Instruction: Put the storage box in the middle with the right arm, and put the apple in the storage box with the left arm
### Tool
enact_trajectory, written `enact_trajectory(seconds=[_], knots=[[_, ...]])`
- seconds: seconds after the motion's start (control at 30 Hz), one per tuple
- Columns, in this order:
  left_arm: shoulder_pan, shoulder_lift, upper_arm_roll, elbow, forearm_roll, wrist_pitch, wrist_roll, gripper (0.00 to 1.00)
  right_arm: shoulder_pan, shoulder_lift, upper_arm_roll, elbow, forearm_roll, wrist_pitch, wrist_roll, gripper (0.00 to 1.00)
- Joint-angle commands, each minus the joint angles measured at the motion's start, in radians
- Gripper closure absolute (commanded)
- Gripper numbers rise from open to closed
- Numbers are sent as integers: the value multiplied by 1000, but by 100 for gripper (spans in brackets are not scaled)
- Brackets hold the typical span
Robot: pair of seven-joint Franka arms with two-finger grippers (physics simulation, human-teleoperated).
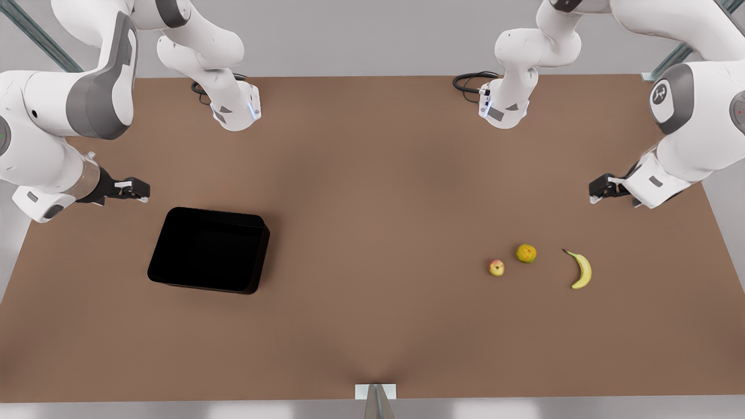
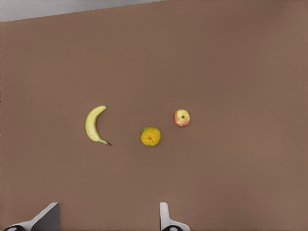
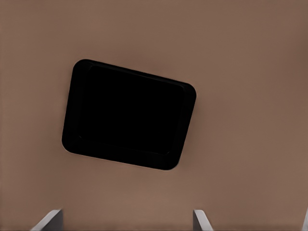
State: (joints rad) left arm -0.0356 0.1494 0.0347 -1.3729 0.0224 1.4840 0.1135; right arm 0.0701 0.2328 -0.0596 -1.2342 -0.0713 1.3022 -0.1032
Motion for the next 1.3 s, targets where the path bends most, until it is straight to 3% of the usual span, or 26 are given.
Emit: enact_trajectory(seconds=[0.0, 0.1, 0.13, 0.17, 0.37, 0.57, 0.67, 0.77, 0.87, 1.0, 1.1, 1.17, 1.27], knots=[[-1, 1, 1, 20, -4, -30, 3, 0, -1, -1, 0, 1, 1, -8, -3, 0], [-3, 2, 1, 26, -9, -37, 3, 0, -1, 0, 0, -2, -19, -8, 20, 0], [-1, 2, 1, 32, -13, -45, 3, 0, -71, 19, -8, -69, -22, -9, -12, 0], [-3, 4, 1, 32, -13, -48, 3, 0, -159, 16, -6, -206, -15, 110, -64, 0], [-1, 27, 1, 25, -29, -73, 5, 0, -222, 31, -8, -544, -4, 617, -64, 0], [-1, 32, 4, 26, -27, -80, 5, 0, -239, 203, -5, -594, 53, 822, -49, 0], [-1, 32, 4, 25, -29, -82, 5, 0, -240, 195, -3, -600, 64, 779, -44, 0], [-1, 32, 4, 25, -27, -82, 5, 0, -240, 134, -8, -734, 67, 793, -44, 0], [-1, 33, 4, 25, -27, -91, 3, 0, -236, 154, -37, -843, 68, 851, -46, 0], [-1, 32, 4, 26, -27, -93, 5, 0, -231, 227, -66, -840, 68, 858, -46, 0], [-3, 32, 4, 26, -27, -93, 5, 0, -228, 235, -68, -826, 67, 836, -52, 70], [-3, 32, 4, 26, -29, -94, 5, 0, -213, 243, -68, -791, 67, 784, -56, 79], [-3, 32, 2, 25, -29, -96, 5, 0, -208, 241, -66, -771, 67, 758, -56, 79]])
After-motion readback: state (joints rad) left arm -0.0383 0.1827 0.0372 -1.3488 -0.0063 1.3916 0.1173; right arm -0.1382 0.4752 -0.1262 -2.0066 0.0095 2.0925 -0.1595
